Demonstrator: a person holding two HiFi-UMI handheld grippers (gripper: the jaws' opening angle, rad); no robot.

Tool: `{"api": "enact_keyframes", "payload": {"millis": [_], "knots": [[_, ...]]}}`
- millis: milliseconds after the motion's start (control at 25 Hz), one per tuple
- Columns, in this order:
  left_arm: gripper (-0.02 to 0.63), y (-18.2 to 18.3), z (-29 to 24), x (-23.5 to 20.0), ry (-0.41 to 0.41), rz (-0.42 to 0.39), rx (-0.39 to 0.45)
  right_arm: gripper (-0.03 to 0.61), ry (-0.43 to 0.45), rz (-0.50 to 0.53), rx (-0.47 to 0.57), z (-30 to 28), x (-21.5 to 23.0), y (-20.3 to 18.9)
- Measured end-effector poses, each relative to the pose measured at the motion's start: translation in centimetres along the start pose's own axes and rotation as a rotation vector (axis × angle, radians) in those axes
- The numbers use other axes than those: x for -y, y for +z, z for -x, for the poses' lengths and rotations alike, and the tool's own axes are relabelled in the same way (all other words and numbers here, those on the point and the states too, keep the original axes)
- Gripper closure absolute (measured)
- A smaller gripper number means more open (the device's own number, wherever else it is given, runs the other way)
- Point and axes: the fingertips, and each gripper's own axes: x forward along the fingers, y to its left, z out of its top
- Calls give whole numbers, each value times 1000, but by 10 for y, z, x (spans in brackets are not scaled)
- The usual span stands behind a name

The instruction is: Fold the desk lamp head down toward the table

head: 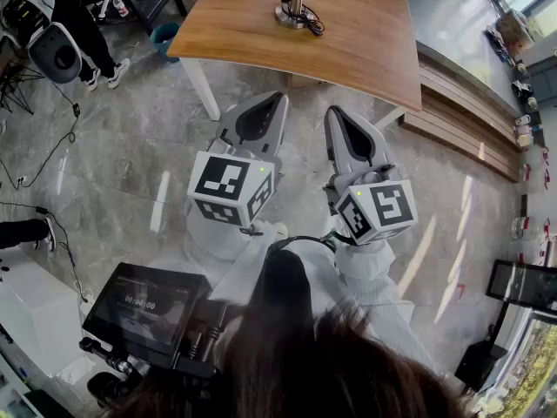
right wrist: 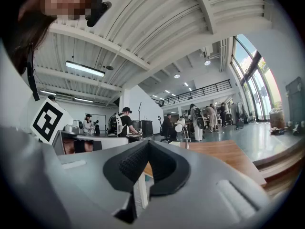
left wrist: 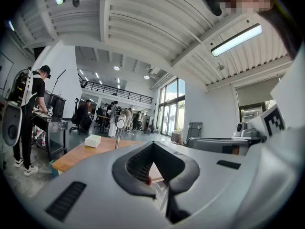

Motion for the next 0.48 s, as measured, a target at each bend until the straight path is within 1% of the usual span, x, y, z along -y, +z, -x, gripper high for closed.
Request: {"api": "enact_keyframes", "payload": {"millis": [480], "knots": [[614,3,-2,3,3,-7,-6,578,-3,-10,5,1,3,3]]}}
